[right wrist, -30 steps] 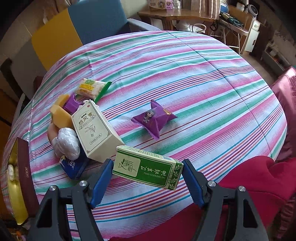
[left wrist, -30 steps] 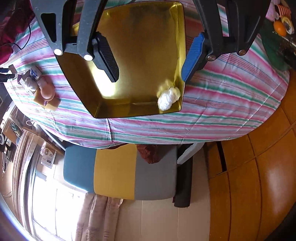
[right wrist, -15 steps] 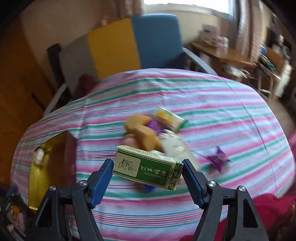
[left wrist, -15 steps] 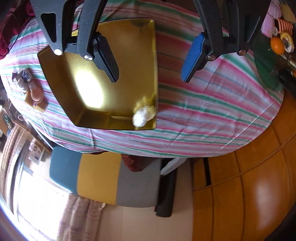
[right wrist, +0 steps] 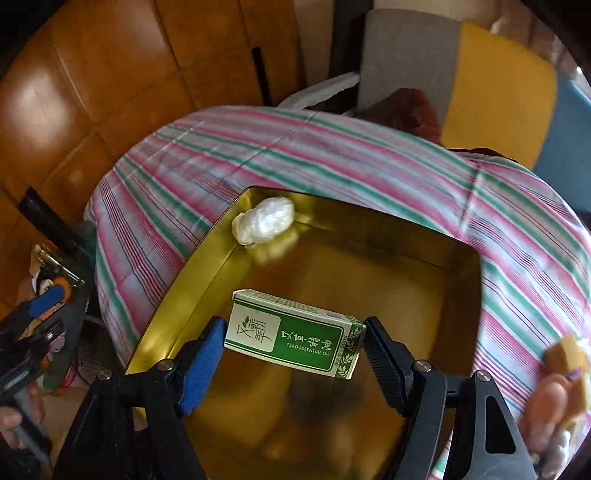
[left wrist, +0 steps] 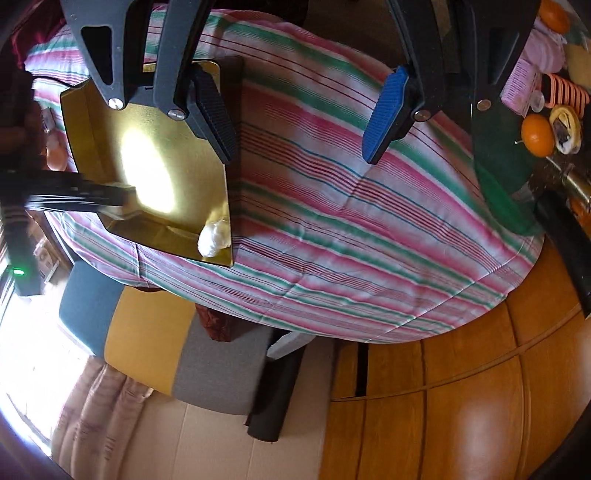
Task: Organize objects
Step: 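Carry the green box to the tray and release it beside the bundle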
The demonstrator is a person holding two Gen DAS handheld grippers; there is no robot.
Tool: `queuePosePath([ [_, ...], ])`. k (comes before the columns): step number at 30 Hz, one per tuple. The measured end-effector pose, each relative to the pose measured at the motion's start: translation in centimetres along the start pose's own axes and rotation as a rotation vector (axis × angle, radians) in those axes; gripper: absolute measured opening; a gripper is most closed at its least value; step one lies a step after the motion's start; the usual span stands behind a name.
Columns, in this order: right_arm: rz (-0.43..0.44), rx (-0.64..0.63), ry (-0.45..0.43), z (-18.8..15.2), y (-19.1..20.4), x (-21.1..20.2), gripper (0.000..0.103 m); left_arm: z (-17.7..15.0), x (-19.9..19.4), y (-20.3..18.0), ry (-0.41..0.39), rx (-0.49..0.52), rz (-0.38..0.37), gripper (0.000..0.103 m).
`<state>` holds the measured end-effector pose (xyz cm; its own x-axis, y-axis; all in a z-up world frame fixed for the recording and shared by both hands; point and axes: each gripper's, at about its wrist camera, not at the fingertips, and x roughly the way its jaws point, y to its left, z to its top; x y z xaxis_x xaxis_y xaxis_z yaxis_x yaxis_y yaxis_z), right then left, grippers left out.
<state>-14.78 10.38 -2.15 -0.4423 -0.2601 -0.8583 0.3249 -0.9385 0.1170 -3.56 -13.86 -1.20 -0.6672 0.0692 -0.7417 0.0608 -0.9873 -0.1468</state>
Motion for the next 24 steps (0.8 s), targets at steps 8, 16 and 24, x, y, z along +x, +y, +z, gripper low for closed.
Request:
queuePosePath([
  [8, -0.033, -0.145, 0.078, 3.3, 3.9, 6.2, 0.075, -0.3, 1.1, 0.9, 0.038, -0.03, -0.028, 0.071],
  [16, -0.078, -0.202, 0.142, 4.5, 4.0, 10.2, 0.076, -0.3, 1.3, 1.4, 0.044, -0.053, -0.043, 0.071],
  [24, -0.065, -0.229, 0.142, 5.5, 4.4, 11.7, 0.077, -0.4, 1.8, 1.5, 0.061, -0.055, -0.042, 0.071],
])
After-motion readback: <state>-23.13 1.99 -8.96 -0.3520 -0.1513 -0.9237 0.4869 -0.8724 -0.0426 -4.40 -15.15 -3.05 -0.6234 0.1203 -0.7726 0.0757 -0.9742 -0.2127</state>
